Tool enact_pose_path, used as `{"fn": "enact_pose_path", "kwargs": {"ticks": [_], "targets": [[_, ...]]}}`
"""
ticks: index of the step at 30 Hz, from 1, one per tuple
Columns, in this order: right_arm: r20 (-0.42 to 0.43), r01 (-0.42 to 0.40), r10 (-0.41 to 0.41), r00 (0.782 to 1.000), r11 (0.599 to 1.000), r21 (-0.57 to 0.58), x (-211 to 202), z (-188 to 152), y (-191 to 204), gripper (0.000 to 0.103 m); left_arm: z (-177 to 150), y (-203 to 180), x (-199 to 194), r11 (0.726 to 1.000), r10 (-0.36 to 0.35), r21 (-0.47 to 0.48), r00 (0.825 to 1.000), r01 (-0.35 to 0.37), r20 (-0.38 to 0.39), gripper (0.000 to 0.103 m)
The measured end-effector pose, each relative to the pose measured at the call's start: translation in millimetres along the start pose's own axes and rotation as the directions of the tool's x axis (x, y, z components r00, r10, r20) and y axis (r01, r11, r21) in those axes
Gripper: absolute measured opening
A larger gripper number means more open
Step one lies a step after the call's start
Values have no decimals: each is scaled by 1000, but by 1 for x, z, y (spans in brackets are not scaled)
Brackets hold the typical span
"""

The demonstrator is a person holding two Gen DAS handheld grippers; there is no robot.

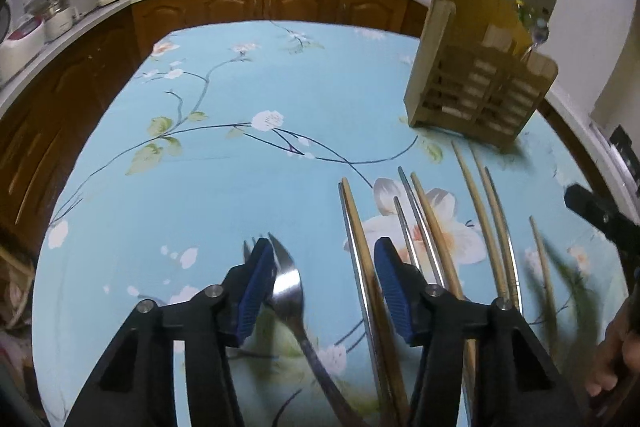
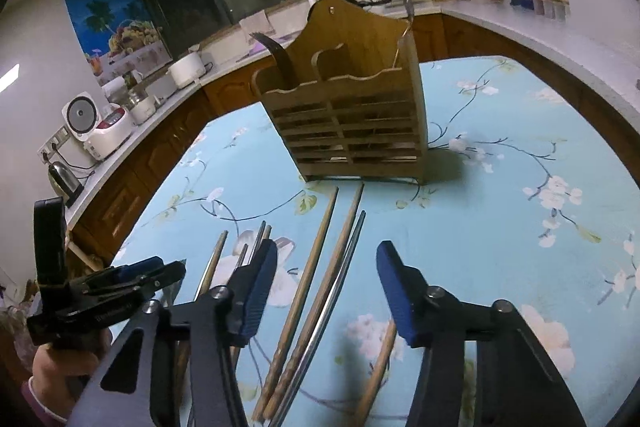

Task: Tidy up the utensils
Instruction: 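Grasp a metal chopstick with the left tool while the right tool grasps a wooden chopstick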

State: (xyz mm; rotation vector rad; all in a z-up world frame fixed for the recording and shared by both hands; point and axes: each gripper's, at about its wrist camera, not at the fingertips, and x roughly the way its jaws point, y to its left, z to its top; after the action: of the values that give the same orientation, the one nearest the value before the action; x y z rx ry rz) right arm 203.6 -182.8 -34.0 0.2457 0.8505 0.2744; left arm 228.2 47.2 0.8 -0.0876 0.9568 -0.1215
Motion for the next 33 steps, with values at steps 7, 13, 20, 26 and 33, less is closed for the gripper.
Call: {"fn": "enact_pose_path", "kwargs": {"ticks": [7, 13, 20, 26, 33], "targets": [[-43, 2, -2, 999, 1000, 5, 26, 10, -2, 36, 10, -8, 29, 999, 27, 48, 999, -26, -29, 38], [-65, 11, -11, 998, 1000, 6, 44, 19, -5, 32, 14, -10, 42, 998, 20, 67, 999, -16, -51, 31], [-99, 40, -40, 994, 999, -8, 66, 25, -7, 28, 15, -18, 53, 991, 40, 128, 998, -33, -56, 31], [-143, 91, -94, 985, 995, -29, 91, 34, -8, 24, 21, -18, 58, 990, 30, 141, 997, -21, -65, 30], [-194, 155, -178, 965, 979, -129, 110, 43, 3, 21, 30, -27, 69, 984, 30, 178, 998, -20, -56, 19]]}}
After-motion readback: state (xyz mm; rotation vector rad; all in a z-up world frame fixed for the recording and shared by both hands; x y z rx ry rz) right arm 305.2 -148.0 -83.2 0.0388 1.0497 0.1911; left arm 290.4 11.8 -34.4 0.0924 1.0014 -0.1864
